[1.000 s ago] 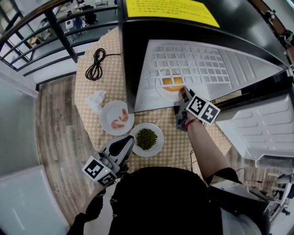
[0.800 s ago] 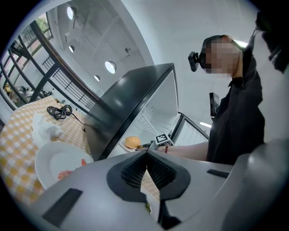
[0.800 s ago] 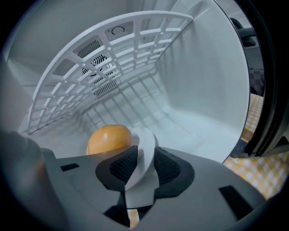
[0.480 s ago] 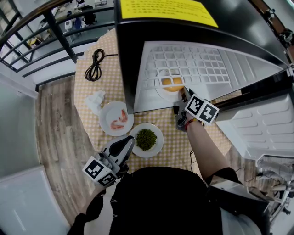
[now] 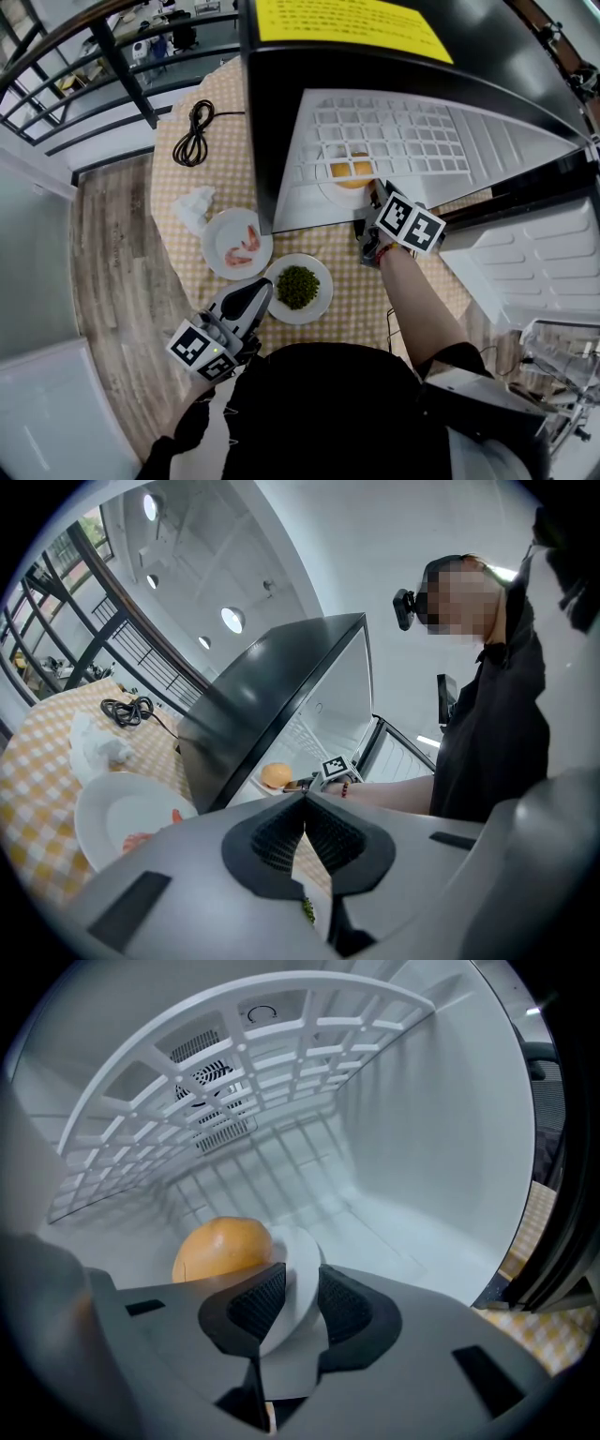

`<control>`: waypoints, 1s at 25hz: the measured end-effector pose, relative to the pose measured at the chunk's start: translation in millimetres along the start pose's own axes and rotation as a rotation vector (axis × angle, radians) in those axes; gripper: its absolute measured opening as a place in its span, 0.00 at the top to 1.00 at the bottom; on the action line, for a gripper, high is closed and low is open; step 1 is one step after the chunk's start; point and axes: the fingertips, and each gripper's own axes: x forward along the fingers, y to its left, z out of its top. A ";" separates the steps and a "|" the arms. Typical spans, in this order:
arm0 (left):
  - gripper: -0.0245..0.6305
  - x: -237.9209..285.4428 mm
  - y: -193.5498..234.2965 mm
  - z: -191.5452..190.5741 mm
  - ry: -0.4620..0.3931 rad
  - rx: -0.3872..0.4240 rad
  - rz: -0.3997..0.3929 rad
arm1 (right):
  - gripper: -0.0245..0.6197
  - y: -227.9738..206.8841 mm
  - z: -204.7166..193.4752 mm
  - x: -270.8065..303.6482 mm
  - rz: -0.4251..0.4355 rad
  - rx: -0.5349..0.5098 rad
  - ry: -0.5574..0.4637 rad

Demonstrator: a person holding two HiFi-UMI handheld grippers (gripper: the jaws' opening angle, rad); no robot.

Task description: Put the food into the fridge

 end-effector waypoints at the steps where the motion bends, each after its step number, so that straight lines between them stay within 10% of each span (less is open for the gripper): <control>1: 0.94 -0.3 0.1 -0.7 0.001 -0.002 0.001 | 0.78 -0.6 0.0 0.5 -0.004 -0.002 0.002; 25: 0.94 2.1 3.0 -3.8 0.028 -0.022 -0.037 | 0.78 -2.2 -0.1 -0.7 -0.122 -0.070 -0.026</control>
